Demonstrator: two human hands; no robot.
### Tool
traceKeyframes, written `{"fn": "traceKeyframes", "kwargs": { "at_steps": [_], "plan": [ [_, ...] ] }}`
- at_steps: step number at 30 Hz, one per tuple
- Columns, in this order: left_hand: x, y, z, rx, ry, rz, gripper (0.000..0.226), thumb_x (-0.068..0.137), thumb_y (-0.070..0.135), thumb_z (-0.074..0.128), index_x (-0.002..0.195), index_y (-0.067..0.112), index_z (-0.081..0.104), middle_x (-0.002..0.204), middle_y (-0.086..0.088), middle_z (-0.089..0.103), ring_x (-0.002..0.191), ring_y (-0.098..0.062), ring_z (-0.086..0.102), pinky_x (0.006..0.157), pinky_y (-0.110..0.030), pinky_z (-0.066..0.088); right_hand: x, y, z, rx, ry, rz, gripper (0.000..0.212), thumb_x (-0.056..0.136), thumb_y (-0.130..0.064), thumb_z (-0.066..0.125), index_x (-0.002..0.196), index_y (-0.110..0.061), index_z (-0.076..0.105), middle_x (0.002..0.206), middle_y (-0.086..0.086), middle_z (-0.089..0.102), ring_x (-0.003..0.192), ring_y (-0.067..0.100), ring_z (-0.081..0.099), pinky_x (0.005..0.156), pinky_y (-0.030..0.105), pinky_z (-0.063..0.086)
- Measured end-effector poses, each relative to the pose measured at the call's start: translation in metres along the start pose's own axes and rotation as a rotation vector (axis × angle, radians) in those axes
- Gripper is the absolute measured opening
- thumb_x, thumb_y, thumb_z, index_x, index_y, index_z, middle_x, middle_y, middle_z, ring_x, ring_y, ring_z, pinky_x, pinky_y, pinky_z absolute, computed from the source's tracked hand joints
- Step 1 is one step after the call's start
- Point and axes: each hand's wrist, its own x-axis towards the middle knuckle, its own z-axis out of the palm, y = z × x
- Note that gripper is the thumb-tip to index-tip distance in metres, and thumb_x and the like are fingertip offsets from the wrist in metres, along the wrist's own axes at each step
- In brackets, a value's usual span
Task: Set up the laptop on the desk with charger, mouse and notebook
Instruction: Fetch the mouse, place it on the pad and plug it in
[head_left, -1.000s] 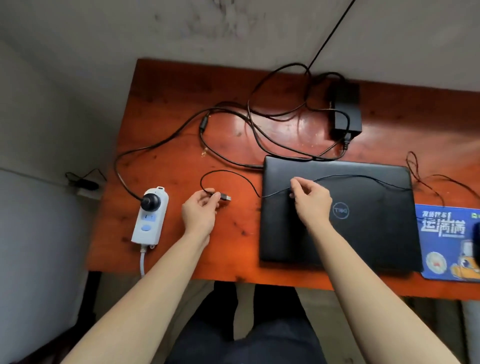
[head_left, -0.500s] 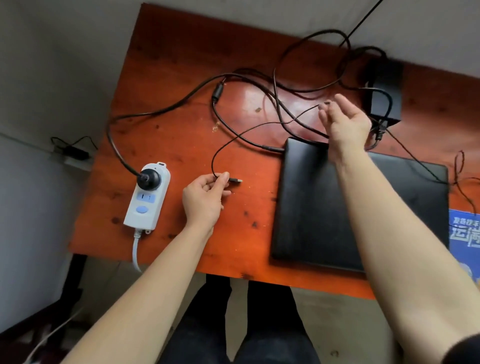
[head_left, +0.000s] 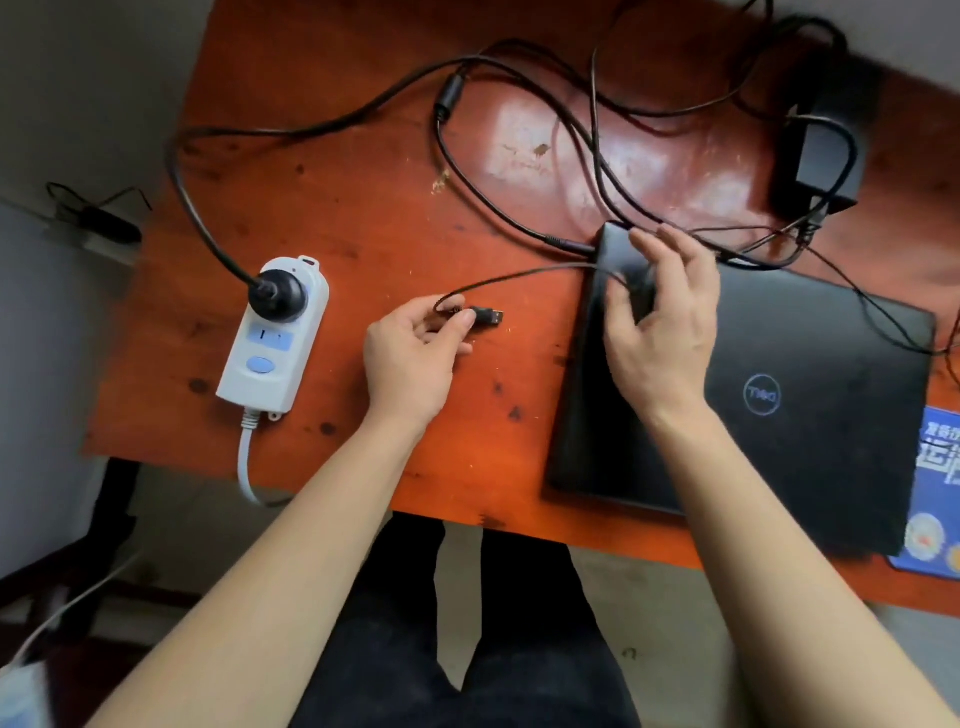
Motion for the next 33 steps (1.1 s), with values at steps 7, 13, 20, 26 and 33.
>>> {"fn": "traceKeyframes", "kwargs": {
  "at_steps": [7, 13, 20, 26, 33],
  "plan": [
    [0.004, 0.007, 0.001, 0.24, -0.131, 0.106, 0.011, 0.089, 0.033, 0.072, 0.087, 0.023, 0.074, 0.07, 0.009, 0.074, 0.054, -0.007, 0.068, 0.062, -0.026, 0.056, -0.061, 0.01, 0.0, -0.208, -0.224, -0.056, 0.062, 0.096, -0.038, 0.06, 0.147, -0.007, 0.044, 0.16, 0.018, 0.029, 0.151, 0.035, 0.021, 0.123, 0.053, 0.013],
    [0.018, 0.009, -0.004, 0.349, -0.228, 0.056, 0.046, 0.086, 0.053, 0.067, 0.058, 0.018, 0.067, 0.047, 0.013, 0.064, 0.039, -0.004, 0.059, 0.046, -0.012, 0.038, -0.023, 0.014, -0.002, -0.005, 0.094, 0.048, 0.026, 0.102, -0.026, 0.056, 0.115, -0.012, 0.073, 0.113, 0.007, 0.067, 0.104, 0.019, 0.064, 0.098, 0.033, 0.048],
    [0.009, 0.012, 0.004, 0.707, -0.031, 0.321, 0.043, 0.084, 0.058, 0.067, 0.066, 0.02, 0.059, 0.059, 0.009, 0.057, 0.063, -0.022, 0.062, 0.061, -0.033, 0.049, 0.015, 0.015, 0.007, -0.007, 0.066, 0.122, 0.018, 0.094, -0.027, 0.065, 0.102, -0.015, 0.076, 0.089, -0.003, 0.055, 0.073, 0.002, 0.05, 0.077, 0.003, 0.035],
    [0.004, -0.003, -0.006, 0.709, -0.41, 0.764, 0.044, 0.085, 0.026, 0.076, 0.123, 0.008, 0.065, 0.118, -0.009, 0.058, 0.101, -0.02, 0.054, 0.09, -0.035, 0.049, 0.01, 0.019, 0.005, 0.012, 0.082, 0.089, 0.018, 0.095, -0.021, 0.064, 0.105, -0.011, 0.075, 0.092, 0.0, 0.057, 0.075, 0.004, 0.054, 0.079, 0.008, 0.04],
    [0.013, -0.002, 0.009, 0.737, -0.395, 0.949, 0.023, 0.091, 0.009, 0.068, 0.112, 0.001, 0.072, 0.099, -0.016, 0.066, 0.086, -0.034, 0.058, 0.074, -0.045, 0.053, -0.001, 0.027, 0.003, 0.005, 0.121, 0.024, 0.033, 0.095, -0.002, 0.054, 0.128, 0.002, 0.059, 0.11, 0.018, 0.061, 0.089, 0.015, 0.058, 0.083, 0.01, 0.043]
  ]
}}
